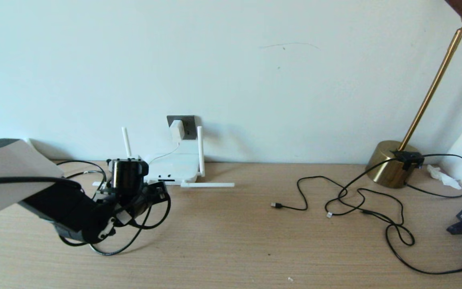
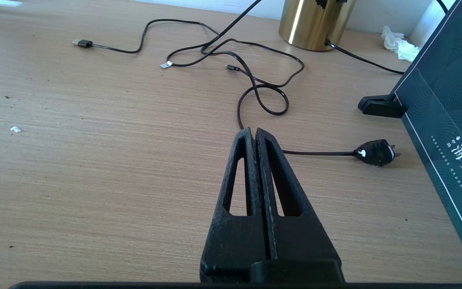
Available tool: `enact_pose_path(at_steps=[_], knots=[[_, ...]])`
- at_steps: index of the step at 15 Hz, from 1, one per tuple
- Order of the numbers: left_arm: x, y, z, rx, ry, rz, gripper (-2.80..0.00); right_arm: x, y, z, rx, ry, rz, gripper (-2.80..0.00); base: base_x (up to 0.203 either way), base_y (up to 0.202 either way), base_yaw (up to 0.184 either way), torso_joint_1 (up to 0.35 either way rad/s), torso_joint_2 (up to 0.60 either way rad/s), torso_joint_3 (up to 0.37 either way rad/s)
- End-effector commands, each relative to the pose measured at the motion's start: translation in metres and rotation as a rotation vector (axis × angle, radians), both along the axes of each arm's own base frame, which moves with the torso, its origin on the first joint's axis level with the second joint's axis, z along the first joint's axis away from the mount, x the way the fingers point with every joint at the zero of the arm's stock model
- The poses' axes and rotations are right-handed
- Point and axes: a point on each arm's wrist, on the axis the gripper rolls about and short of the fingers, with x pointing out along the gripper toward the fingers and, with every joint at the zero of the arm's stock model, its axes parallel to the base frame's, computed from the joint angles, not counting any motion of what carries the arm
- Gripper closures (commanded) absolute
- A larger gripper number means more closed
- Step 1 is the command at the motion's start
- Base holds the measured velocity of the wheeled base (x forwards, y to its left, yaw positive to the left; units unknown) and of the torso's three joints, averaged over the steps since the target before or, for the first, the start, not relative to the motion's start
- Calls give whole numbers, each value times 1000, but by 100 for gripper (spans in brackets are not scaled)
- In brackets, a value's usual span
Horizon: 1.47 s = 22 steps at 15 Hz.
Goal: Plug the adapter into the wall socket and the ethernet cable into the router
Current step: Align cable and router interface
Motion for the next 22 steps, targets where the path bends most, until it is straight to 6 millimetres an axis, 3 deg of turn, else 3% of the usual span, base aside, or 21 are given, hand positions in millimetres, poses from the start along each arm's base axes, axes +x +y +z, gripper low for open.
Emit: enact_pose_path(at_steps=[1,13,22], knots=[[1,2,-1,-1,-1,8,0,0,0,0,-1,2,1,0,0,0,0,0,0,0],[12,1,-19,9,-32,4,0,0,0,0,-1,2,1,0,0,0,0,0,0,0],[2,3,-23,44,3,-21,0,0,0,0,1,2,1,0,0,0,0,0,0,0]])
